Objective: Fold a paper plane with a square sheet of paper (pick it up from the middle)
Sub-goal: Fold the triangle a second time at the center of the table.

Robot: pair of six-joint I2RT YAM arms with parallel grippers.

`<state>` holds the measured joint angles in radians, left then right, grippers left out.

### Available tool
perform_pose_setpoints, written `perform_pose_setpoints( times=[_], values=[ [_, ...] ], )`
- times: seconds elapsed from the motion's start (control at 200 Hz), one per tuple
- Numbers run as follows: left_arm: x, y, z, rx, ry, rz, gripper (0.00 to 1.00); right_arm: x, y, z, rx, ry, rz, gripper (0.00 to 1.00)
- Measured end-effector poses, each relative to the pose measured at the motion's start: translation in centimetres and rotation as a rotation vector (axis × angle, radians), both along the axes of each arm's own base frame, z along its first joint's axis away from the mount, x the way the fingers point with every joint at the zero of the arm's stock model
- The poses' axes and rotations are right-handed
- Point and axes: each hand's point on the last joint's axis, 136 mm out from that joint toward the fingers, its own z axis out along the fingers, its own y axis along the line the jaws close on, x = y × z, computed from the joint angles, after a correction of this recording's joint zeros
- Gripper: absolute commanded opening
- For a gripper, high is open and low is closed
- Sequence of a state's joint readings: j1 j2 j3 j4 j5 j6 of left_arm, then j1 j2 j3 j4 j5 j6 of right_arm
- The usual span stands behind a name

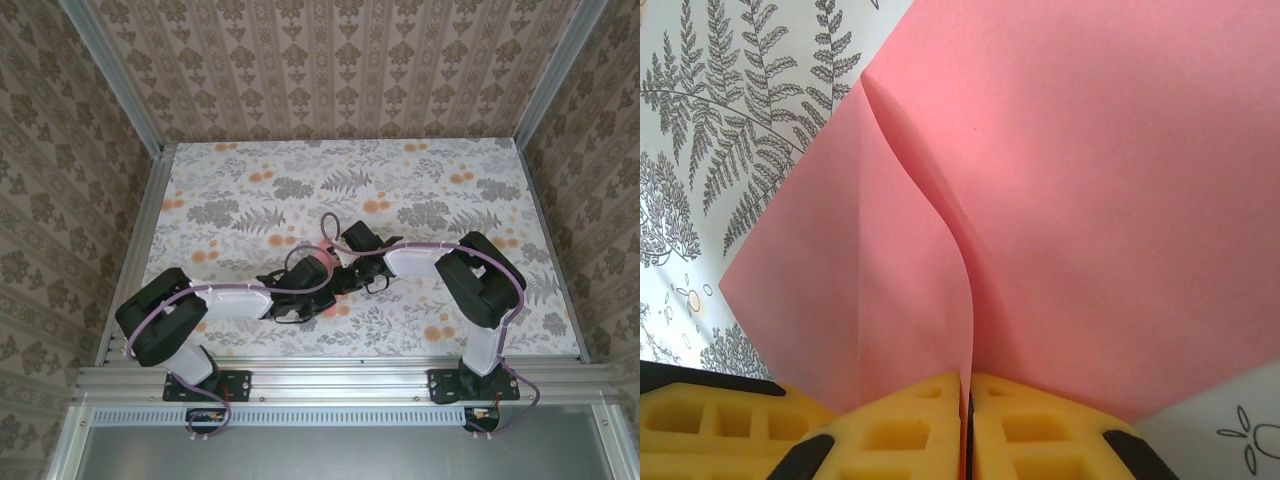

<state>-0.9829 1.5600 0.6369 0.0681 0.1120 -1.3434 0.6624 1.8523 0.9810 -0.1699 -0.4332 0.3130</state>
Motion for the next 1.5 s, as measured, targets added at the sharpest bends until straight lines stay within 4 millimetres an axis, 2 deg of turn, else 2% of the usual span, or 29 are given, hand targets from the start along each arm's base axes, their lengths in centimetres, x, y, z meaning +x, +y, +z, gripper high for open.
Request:
perform_pose_setpoints(
  times=[0.185,0.285,0.51,0.885,1.09,1.395,1.5],
  values=[
    [0.0,0.3,0.3,0.007,-0.015,0.009,0.08,0.0,0.0,0.0,0.001,0.002,-0.002,0.12],
    [-0.9,0.5,0.4,0.011,-0.012,-0.008,0.08,0.0,0.3,0.2,0.007,-0.006,0.002,0.12],
    [-1.2,0.4,2.1,-0.029,-0.039,-0.025,0.09,0.1,0.5,0.2,0.009,-0.007,0.001,0.12],
    [-1.1,0.7,1.8,-0.015,-0.044,-0.016,0.09,0.1,0.5,0.1,0.009,-0.006,0.002,0.12],
    [-1.3,0.7,-0.4,0.025,-0.013,-0.021,0.08,0.1,0.6,0.1,0.010,-0.007,0.003,0.12],
    [-1.5,0.5,-0.2,0.017,-0.019,-0.024,0.08,0.2,0.6,0.2,0.010,-0.007,0.003,0.12],
    [-1.7,0.7,1.0,0.008,-0.031,-0.030,0.09,0.2,0.7,0.2,0.010,-0.008,0.004,0.12]
  ],
)
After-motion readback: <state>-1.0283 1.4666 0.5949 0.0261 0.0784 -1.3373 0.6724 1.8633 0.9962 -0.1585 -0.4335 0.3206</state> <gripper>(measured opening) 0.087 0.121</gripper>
